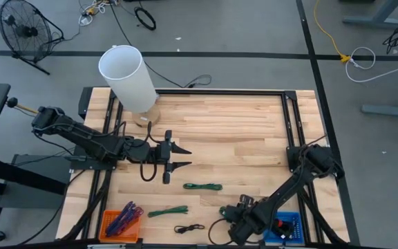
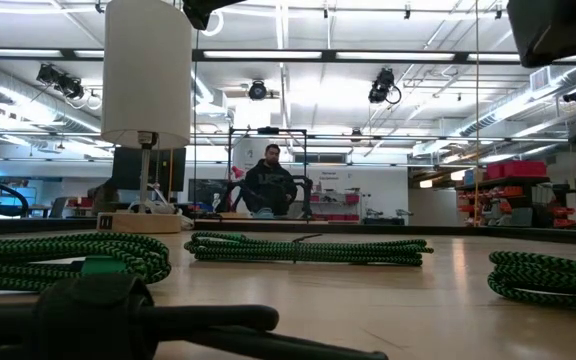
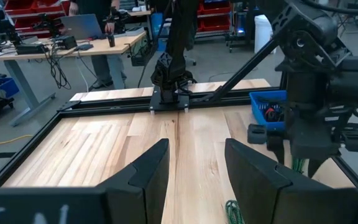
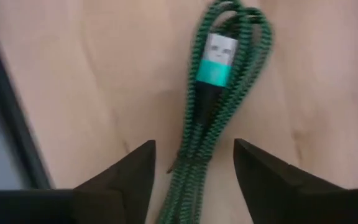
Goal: Pick & Place USB Port
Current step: Put the right green patterned charger cable into the orange bin
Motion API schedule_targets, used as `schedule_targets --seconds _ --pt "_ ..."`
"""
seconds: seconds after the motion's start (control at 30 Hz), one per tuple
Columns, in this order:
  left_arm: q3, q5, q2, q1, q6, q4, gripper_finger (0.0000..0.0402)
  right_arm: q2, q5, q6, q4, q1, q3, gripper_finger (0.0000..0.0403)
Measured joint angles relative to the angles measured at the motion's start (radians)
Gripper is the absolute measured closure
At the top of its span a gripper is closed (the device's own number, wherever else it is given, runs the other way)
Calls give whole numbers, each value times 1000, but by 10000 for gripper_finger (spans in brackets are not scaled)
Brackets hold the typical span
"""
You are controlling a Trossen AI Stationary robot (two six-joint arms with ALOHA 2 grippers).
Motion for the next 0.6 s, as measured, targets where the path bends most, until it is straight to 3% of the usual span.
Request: schedule_targets --seconds 0.1,0.23,0.3,0.6 --pt "0 0 0 0 0 0 239 0 -17 -46 17 -2 0 233" --pt "0 0 0 0 0 0 239 0 -16 -87 16 -5 0 347" --pt "0 0 0 0 0 0 239 -2 -16 -123 17 -10 0 385" --pt "0 0 0 0 -1 0 239 -55 -46 -207 -40 -51 0 397"
